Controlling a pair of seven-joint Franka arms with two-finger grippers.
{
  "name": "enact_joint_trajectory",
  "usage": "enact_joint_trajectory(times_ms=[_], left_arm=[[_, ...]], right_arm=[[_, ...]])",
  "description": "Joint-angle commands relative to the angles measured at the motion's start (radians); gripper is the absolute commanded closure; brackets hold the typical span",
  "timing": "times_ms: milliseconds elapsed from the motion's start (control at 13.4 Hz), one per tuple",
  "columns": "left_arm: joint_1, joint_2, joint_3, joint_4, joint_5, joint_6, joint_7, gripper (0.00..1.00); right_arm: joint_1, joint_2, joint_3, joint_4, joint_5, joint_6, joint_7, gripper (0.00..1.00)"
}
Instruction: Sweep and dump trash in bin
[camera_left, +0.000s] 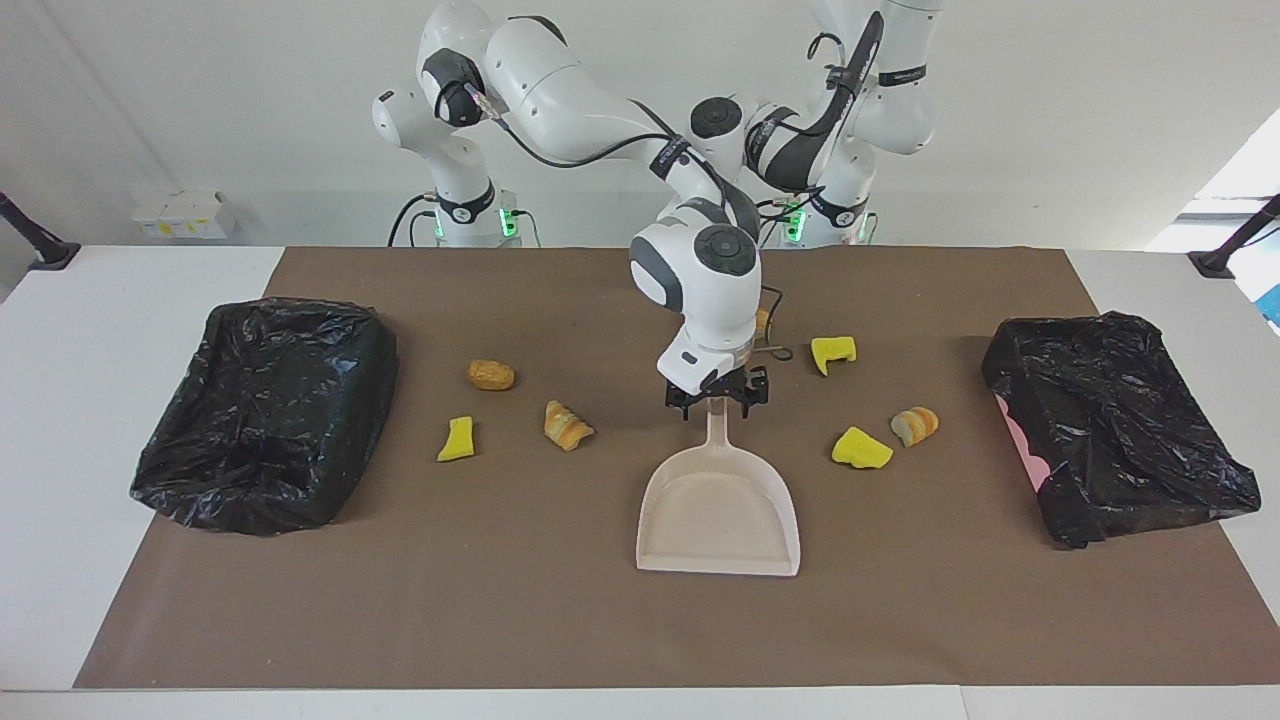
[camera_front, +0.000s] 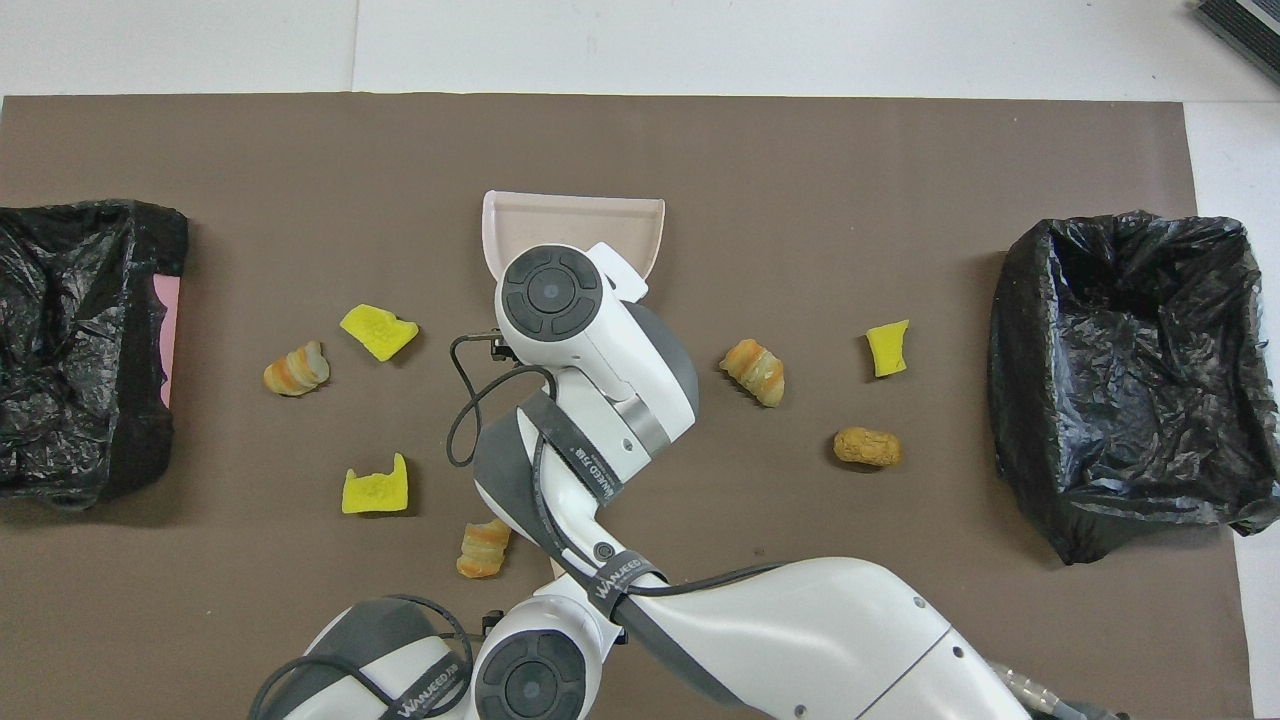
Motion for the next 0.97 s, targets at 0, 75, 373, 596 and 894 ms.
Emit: enact_joint_trajectory(times_ms=[0,75,373,596,894], left_arm=[[-0.024,-0.024,0.016,-0.013,-0.006,-0.023,-0.022,0.36],[-0.024,-0.024,0.016,-0.014,-0.008,-0.022,-0.028,0.46],[-0.024,-0.024,0.016,-0.014,-0.055,-0.028,-0.033,0.65],[-0.023,-0.024,0.018,-0.011,-0.072,-0.064,-0.031,0.9],[-0.009,-0.029,0.024,0.032,-0.071,-0.222,-0.031,1.0]], right_arm=[[-0.002,-0.005,-0.001,0.011,-0.033,-0.034,0.02,1.0],[-0.002,-0.005,-0.001,0.011,-0.033,-0.041,0.022,1.0],[-0.006,-0.008,-0.003,0.011,-0.05,-0.057,0.01,1.0],[-0.032,-0.061,-0.009,0.001,-0.035,-0.078,-0.059,1.0],[-0.121,-0.139,0.002,-0.033,-0.026,-0.115,-0.31,1.0]])
